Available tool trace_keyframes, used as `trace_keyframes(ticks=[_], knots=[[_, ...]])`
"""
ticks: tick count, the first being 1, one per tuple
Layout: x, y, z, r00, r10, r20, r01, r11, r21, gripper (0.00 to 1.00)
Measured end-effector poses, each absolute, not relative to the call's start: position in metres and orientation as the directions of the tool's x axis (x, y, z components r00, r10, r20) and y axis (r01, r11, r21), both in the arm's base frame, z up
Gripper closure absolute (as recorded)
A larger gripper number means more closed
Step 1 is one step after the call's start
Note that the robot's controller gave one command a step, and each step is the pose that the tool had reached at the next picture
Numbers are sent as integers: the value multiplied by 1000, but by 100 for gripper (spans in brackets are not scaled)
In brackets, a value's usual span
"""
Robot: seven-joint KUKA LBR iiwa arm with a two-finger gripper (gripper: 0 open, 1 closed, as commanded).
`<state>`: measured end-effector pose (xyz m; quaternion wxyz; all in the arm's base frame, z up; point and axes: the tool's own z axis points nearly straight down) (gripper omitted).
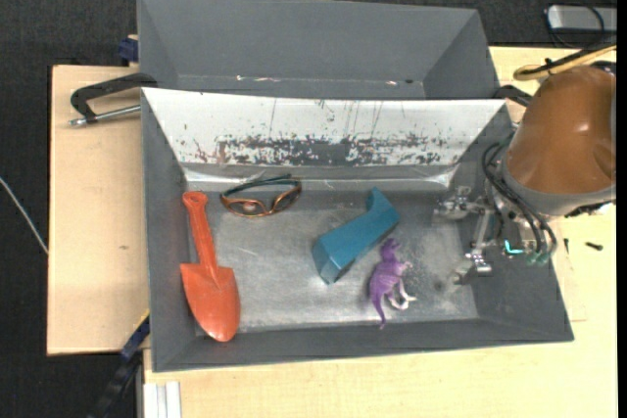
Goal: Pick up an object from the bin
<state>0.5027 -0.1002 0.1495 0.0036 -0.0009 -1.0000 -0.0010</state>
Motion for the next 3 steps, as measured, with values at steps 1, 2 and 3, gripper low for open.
trace_keyframes(ticks=[1,2,3], knots=[[505,-100,153,-1000,0,-1,0,1000,1,0],[507,-88,127,-991,-134,-9,-134,991,-3,0],[503,-64,93,-959,-282,3,-282,959,2,0]])
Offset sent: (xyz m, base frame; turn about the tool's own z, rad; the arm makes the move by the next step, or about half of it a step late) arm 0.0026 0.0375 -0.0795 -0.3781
